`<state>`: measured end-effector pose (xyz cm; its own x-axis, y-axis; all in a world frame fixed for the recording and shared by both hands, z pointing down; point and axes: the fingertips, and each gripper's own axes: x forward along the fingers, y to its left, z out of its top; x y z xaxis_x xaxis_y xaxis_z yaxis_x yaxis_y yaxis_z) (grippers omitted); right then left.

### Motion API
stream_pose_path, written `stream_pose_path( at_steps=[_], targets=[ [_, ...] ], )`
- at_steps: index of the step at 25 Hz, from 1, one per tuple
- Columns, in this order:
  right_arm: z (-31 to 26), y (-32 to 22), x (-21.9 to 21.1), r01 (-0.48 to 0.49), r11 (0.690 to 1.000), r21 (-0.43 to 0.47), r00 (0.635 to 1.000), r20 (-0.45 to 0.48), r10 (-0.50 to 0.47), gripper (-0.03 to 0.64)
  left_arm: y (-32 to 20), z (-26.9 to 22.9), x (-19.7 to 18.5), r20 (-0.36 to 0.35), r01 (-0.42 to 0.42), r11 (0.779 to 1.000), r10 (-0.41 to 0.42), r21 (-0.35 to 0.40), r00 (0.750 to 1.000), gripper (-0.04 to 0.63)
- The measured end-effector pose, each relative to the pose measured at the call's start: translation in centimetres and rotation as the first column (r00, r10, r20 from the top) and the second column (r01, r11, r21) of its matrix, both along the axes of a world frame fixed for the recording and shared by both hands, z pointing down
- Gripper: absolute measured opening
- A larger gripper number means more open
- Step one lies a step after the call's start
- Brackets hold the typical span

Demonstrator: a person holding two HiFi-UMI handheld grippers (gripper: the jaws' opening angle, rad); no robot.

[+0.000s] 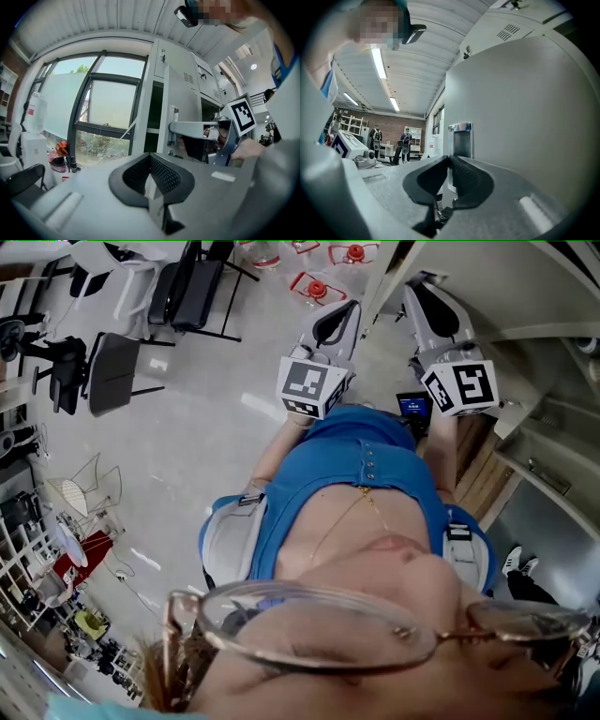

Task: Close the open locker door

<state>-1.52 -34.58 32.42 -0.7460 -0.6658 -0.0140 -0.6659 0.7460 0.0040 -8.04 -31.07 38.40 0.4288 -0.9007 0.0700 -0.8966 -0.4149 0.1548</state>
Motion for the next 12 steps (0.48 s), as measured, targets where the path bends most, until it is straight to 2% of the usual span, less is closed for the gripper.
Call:
stream_pose_path(
  at_steps=[12],
  targets=[
    [0.5, -3.8, -0.5, -0.169, 0.986, -0.012, 0.985, -0.021, 0.169, 0.032, -3.1, 0.2, -0.3, -0.001, -0.069, 0.998, 0.069, 0.006, 0.998, 0.0]
  ],
)
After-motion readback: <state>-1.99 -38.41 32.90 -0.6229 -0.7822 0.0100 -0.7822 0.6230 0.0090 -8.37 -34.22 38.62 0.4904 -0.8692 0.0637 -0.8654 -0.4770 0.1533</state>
